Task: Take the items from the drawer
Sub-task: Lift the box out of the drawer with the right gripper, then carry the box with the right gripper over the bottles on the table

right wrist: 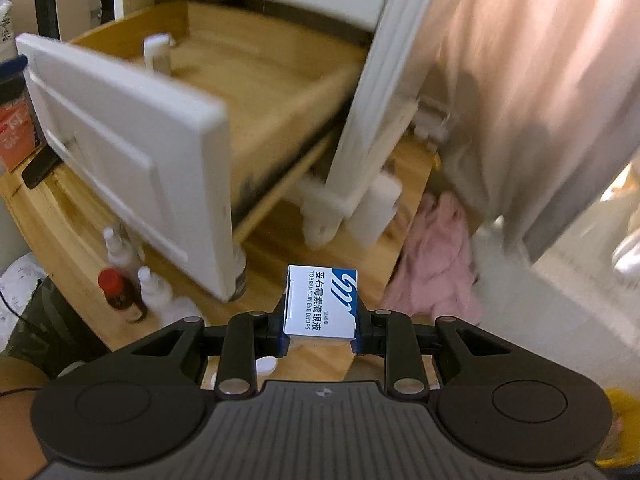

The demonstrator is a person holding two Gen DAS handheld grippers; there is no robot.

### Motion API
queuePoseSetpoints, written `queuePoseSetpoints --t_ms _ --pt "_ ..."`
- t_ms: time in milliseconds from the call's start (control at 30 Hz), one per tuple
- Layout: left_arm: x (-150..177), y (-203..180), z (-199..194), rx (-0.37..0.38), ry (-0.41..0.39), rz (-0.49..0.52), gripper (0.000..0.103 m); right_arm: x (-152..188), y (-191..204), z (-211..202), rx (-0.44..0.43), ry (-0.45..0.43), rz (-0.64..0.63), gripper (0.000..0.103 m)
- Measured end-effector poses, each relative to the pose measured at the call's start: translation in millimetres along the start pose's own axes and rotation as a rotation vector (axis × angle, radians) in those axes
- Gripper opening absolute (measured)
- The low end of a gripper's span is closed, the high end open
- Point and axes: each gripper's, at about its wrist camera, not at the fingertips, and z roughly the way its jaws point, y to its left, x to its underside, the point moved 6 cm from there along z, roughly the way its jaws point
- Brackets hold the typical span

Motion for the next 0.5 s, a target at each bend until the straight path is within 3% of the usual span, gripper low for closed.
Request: queuePoseSetpoints --t_ms 200,367,500 --pt "15 -2 -1 -0.007 0.024 0.046 0.103 32 1 48 -0.022 0.051 0.045 0.027" --pt "24 9 1 0.015 0.064 -0.007 0.103 47 -5 73 -0.038 0.062 0.102 0.027" --pt "30 20 1 -0.009 0.062 -0.021 0.103 67 -10 94 -0.035 0.085 0.153 0.027"
